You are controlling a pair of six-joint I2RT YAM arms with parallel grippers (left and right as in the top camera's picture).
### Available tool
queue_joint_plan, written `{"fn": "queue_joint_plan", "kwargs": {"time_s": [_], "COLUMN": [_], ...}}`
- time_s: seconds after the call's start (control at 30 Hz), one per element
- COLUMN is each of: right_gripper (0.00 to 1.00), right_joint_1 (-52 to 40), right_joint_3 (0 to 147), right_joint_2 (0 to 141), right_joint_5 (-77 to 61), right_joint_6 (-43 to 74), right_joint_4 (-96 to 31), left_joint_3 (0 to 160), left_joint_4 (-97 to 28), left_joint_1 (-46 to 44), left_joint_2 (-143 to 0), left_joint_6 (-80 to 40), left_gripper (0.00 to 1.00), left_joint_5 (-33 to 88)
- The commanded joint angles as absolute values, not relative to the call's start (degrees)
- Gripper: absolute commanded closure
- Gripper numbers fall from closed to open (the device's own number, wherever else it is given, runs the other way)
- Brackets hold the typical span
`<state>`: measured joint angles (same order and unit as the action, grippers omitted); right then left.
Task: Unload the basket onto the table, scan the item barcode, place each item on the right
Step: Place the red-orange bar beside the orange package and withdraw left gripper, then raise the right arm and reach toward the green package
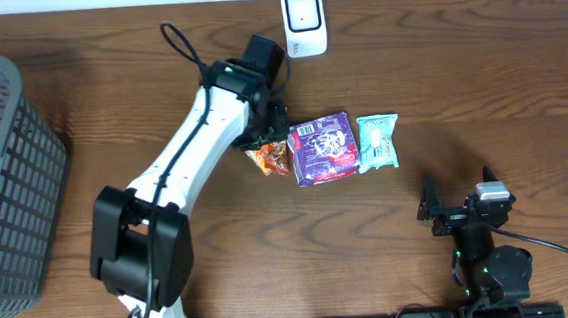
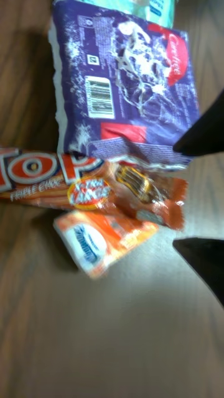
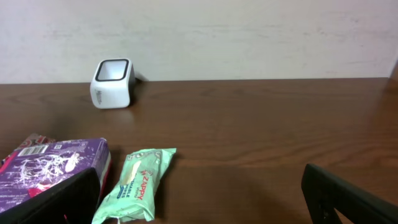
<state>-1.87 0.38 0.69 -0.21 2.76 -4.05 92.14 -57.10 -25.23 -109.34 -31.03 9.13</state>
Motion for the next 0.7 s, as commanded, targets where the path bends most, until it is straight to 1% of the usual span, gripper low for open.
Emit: {"fn": "queue_joint_plan", "kwargs": {"time_s": [0.0, 0.03, 0.13, 0.17, 0.2, 0.23, 0.37, 0.47, 0.53, 0.67], "right_gripper": [0.01, 0.01, 0.01, 0.01, 0.01, 0.01, 0.01, 0.01, 0.01, 0.01], "right_joint_1": [-2.1, -2.1, -2.1, -2.1, -2.1, -2.1, -2.1, -2.1, -2.1, -2.1], "right_joint_3": [0.3, 0.3, 0.3, 0.3, 0.3, 0.3, 0.3, 0.3, 0.3, 0.3], "right_joint_2": [0.4, 0.4, 0.4, 0.4, 0.4, 0.4, 0.4, 0.4, 0.4, 0.4], "right_joint_5": [-0.1, -0.1, -0.1, -0.1, -0.1, -0.1, -0.1, -0.1, -0.1, -0.1], "right_joint_6": [3.4, 3.4, 3.4, 3.4, 3.3, 3.4, 3.4, 3.4, 3.3, 3.4], "right_joint_4": [-4.3, -4.3, -4.3, -4.3, -4.3, -4.3, -4.3, -4.3, -4.3, -4.3], "left_joint_3": [96.6, 96.8, 96.8, 96.8, 96.8, 96.8, 96.8, 96.8, 96.8, 96.8], "left_joint_4": [-59.6, -60.2, -63.6, -65.8, -67.9, -70.7, -79.8, -85.2, -87.3, -87.6], "left_joint_1": [-22.1, -21.2, -17.5, -16.1, -14.9, -13.6, -9.8, -8.8, -8.8, -8.8], "left_joint_2": [-102.7, -101.1, -95.3, -93.3, -91.8, -90.1, -85.9, -84.8, -84.8, -85.0], "left_joint_6": [-30.0, -30.1, -30.0, -30.1, -30.1, -30.1, -30.1, -30.1, -30.1, -30.1], "left_gripper": [0.51, 0.48, 0.24, 0.17, 0.07, 0.01, 0.02, 0.02, 0.02, 0.02], "left_joint_5": [8.9, 8.9, 7.7, 6.4, 5.3, 4.1, 2.4, 2.5, 2.5, 2.5]}}
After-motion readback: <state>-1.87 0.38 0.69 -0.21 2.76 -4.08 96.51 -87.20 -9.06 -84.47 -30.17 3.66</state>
